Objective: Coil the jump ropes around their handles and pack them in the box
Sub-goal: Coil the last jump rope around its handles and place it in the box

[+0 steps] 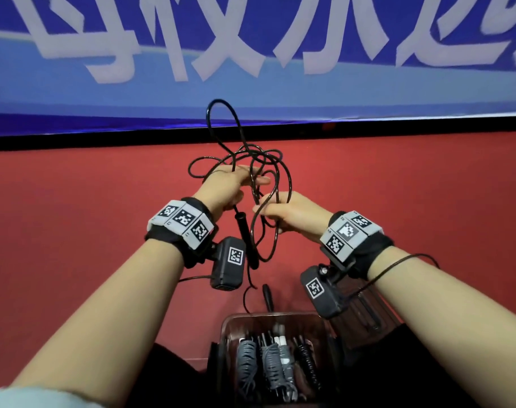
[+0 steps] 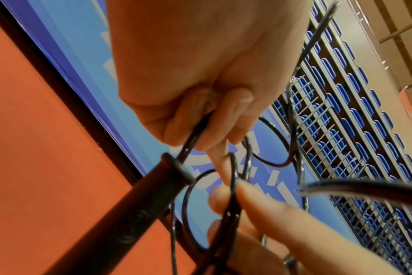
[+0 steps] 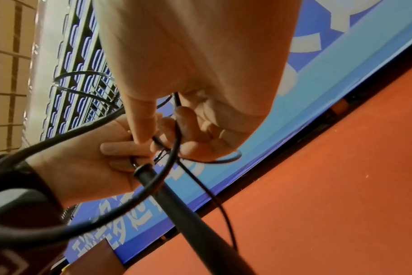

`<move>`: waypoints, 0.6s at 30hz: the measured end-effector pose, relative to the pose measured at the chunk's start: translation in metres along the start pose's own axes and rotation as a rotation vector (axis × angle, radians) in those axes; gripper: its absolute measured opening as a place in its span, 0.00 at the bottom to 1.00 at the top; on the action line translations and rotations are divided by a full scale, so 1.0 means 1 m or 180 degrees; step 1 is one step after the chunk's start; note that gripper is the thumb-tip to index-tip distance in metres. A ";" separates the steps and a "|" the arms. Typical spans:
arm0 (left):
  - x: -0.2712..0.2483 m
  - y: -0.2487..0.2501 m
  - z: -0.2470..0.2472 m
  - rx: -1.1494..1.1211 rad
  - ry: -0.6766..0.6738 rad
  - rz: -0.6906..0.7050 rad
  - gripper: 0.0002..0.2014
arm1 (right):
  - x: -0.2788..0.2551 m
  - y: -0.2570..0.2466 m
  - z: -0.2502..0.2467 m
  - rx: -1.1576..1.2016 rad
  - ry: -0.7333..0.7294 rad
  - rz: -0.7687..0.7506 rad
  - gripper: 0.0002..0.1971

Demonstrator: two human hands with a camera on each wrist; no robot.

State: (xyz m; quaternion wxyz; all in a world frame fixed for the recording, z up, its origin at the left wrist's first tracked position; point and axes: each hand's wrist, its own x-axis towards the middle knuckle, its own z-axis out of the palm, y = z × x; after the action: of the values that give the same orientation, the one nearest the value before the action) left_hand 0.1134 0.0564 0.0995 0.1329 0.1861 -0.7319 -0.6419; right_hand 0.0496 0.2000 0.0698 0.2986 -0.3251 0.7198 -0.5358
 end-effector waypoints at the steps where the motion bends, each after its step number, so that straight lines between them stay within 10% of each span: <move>1: -0.001 0.000 -0.001 0.0115 0.0028 -0.0012 0.13 | 0.001 -0.002 -0.001 0.0067 0.0150 -0.0056 0.08; 13: -0.015 -0.070 0.024 0.1859 -0.1243 -0.0400 0.11 | -0.002 -0.050 -0.029 0.1973 0.0947 -0.0918 0.10; 18: -0.013 -0.061 0.021 0.1546 -0.0780 -0.0510 0.21 | 0.005 -0.036 -0.042 0.1237 0.1234 -0.0774 0.11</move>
State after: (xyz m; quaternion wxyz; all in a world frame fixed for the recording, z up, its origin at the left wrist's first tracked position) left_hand 0.1225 0.0746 0.0369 -0.0563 0.1908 -0.8578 -0.4739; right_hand 0.0190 0.2127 0.1150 0.1459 -0.2372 0.6031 -0.7475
